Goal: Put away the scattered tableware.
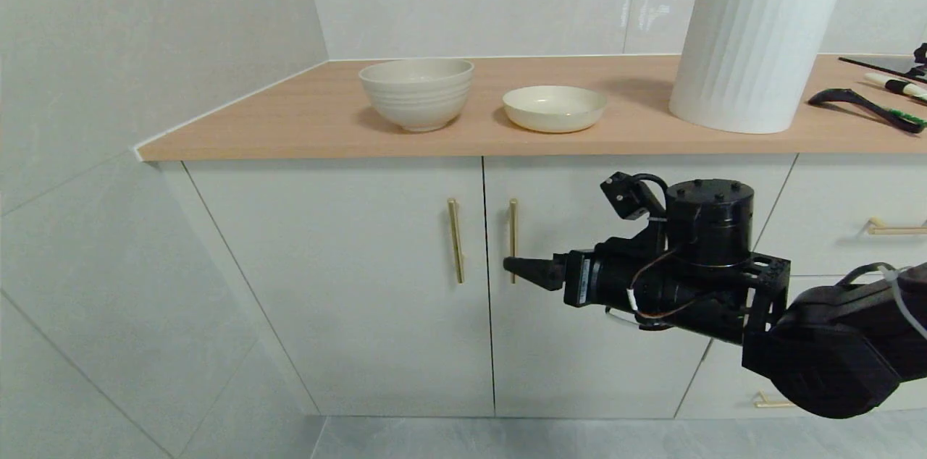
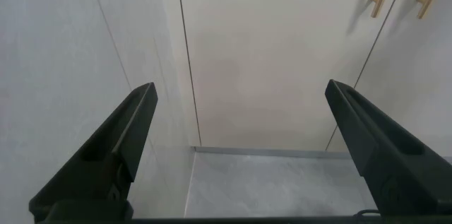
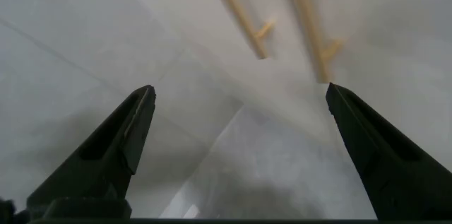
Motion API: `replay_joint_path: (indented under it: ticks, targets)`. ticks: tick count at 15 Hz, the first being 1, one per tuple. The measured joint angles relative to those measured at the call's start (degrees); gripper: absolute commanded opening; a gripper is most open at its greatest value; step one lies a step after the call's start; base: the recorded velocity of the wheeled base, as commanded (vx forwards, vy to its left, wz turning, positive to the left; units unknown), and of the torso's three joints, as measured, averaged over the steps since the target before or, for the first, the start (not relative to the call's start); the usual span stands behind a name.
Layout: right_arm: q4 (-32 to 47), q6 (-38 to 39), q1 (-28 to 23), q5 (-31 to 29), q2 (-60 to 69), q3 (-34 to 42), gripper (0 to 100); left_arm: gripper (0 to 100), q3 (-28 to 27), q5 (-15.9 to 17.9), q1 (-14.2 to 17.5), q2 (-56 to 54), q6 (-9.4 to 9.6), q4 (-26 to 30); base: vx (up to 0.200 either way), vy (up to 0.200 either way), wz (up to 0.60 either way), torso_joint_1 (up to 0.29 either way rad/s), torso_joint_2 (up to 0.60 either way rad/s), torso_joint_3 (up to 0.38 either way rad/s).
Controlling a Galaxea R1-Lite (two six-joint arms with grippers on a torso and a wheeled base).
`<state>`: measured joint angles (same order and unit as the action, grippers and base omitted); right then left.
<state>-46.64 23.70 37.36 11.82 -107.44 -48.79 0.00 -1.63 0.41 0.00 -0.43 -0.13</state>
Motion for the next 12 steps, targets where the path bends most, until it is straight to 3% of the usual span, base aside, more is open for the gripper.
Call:
replay_joint_path:
  ticks: [6,12]
  targets:
    - [-5.14,-0.06,0.76,-0.79,-7.2,-5.1,100,100,0.0,0.0,0.0,0.0,0.0,0.0,0.0,0.0,0.0,0.0,0.0,0.0]
    - [-6.31,-1.37,0.73,-7.14,-14.56,-13.03,100,100,0.0,0.0,0.0,0.0,0.0,-0.02,0.0,0.0,0.0,0.0,0.0,0.0]
